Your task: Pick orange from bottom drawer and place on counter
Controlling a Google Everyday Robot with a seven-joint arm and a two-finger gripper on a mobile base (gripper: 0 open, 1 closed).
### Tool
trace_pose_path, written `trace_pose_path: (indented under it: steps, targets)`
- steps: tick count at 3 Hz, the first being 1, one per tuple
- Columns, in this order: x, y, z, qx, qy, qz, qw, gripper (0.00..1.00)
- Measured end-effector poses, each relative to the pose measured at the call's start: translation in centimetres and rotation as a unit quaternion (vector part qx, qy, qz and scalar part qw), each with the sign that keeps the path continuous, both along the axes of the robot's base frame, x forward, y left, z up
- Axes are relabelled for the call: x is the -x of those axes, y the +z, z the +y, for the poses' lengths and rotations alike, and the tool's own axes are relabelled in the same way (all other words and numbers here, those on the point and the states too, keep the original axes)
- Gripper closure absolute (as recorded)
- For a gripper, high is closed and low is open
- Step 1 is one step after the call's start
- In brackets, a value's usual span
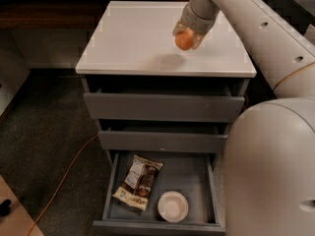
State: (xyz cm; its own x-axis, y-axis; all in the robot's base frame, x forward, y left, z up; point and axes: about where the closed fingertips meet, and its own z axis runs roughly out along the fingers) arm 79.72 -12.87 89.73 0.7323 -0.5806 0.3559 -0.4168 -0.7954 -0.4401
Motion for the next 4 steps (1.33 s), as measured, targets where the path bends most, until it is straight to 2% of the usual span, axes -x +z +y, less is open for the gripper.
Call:
trace_pose_path:
  steps: [1,2,3,4]
  targets:
    - [-0.4,-0.3,0.4,0.017,0.044,-0.004,0.9989,1.00]
    - [-0.4,-0.8,0.6,0.031,0.081,0.008,0.9962,1.00]
    - [-0.6,-1.7,0.6,0.051,0.115,0.016,0.9919,1.00]
    - [-0.9,-2.1,0.6,0.060,0.130,0.019,0.9895,1.00]
